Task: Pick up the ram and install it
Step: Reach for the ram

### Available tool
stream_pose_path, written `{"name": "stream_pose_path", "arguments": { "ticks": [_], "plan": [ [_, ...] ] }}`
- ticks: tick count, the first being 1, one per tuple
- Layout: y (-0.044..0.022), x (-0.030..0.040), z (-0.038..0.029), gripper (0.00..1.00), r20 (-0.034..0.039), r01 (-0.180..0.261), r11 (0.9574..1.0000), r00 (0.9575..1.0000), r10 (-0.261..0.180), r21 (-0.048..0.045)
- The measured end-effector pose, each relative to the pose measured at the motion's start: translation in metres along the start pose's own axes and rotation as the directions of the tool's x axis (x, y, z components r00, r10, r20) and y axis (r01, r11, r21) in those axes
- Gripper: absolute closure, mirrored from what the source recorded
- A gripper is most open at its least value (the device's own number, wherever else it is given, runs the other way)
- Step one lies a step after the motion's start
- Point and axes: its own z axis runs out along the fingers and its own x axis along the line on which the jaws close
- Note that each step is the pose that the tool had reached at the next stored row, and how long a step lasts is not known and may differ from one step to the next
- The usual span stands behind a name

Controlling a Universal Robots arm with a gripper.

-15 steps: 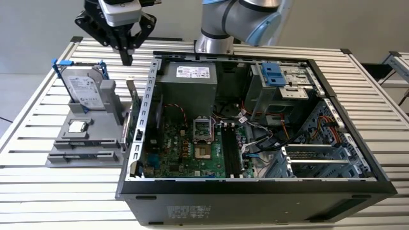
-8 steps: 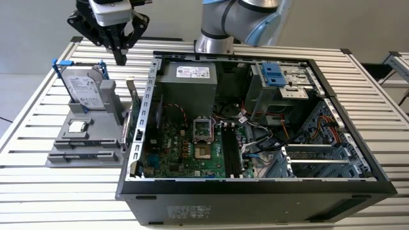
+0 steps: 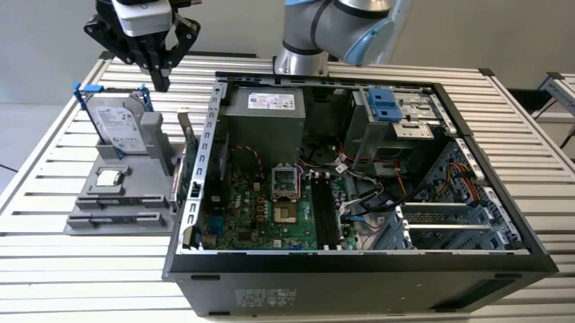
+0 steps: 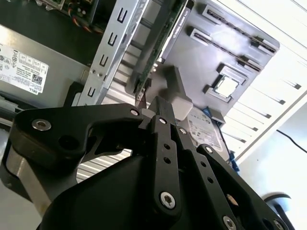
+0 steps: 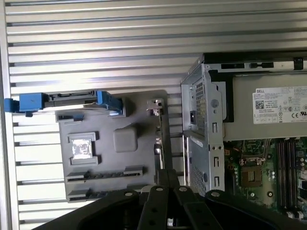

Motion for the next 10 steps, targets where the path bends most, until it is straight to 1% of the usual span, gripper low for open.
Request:
{"name": "stream_pose_path", "arguments": {
  "ticks": [10],
  "plan": [
    [-0.0010, 0.0142, -0.0003, 1.00, 0.0000, 0.000, 1.0000, 1.0000, 0.000, 0.0000]
  ]
}}
